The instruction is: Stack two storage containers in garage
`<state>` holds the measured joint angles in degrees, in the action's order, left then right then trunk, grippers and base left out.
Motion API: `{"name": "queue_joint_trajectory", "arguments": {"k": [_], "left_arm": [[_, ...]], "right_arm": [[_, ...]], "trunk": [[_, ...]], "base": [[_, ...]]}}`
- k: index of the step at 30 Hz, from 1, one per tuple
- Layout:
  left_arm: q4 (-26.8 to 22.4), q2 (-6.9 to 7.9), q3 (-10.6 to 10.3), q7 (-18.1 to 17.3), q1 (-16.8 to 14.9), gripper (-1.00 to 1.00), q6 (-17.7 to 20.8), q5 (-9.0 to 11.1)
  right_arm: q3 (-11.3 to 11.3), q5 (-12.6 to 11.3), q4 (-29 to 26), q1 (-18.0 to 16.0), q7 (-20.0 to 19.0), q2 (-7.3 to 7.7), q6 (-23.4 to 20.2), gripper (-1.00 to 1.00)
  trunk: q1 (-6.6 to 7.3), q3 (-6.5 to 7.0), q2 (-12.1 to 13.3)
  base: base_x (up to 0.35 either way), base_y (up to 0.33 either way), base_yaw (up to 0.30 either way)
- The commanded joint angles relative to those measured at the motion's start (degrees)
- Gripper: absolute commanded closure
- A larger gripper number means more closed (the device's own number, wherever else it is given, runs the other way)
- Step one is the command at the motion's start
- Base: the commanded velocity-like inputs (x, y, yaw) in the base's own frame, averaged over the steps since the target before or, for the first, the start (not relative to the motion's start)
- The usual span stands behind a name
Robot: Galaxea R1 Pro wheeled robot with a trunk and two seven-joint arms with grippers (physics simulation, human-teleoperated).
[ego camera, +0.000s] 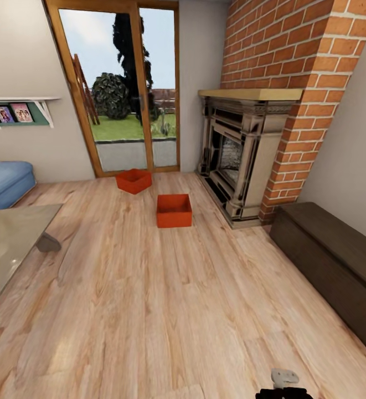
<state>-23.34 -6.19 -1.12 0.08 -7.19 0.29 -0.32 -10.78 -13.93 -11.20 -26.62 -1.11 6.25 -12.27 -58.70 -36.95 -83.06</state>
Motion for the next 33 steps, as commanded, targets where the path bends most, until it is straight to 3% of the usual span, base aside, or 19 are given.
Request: {"name": "queue_joint_trajectory", "arguments": {"k": [1,23,33], "left_arm": [[-0.04,0.02,-0.11,0.01,-0.01,-1.0,0.04,-0.04],[-0.04,0.02,-0.11,0.01,-0.01,-1.0,0.01,-0.04],[-0.04,0.01,-0.11,0.01,-0.01,-1.0,0.01,-0.04]], "right_arm": [[-0.47,-0.49,-0.09,-0.01,-0.03,0.05,-0.29,-1.0],[-0.47,-0.49,-0.06,-0.01,-0.03,0.03,-0.29,-1.0],[-0.47,-0.49,-0.07,-0.01,-0.03,0.01,-0.29,-1.0]], "trunk": [[-0.03,-0.05,-0.02],[-0.03,-0.03,-0.02],[-0.03,0.72,-0.02]], "base": [[0.322,-0.006,0.0],[0.323,0.0,0.0],[0.323,0.0,0.0]]}}
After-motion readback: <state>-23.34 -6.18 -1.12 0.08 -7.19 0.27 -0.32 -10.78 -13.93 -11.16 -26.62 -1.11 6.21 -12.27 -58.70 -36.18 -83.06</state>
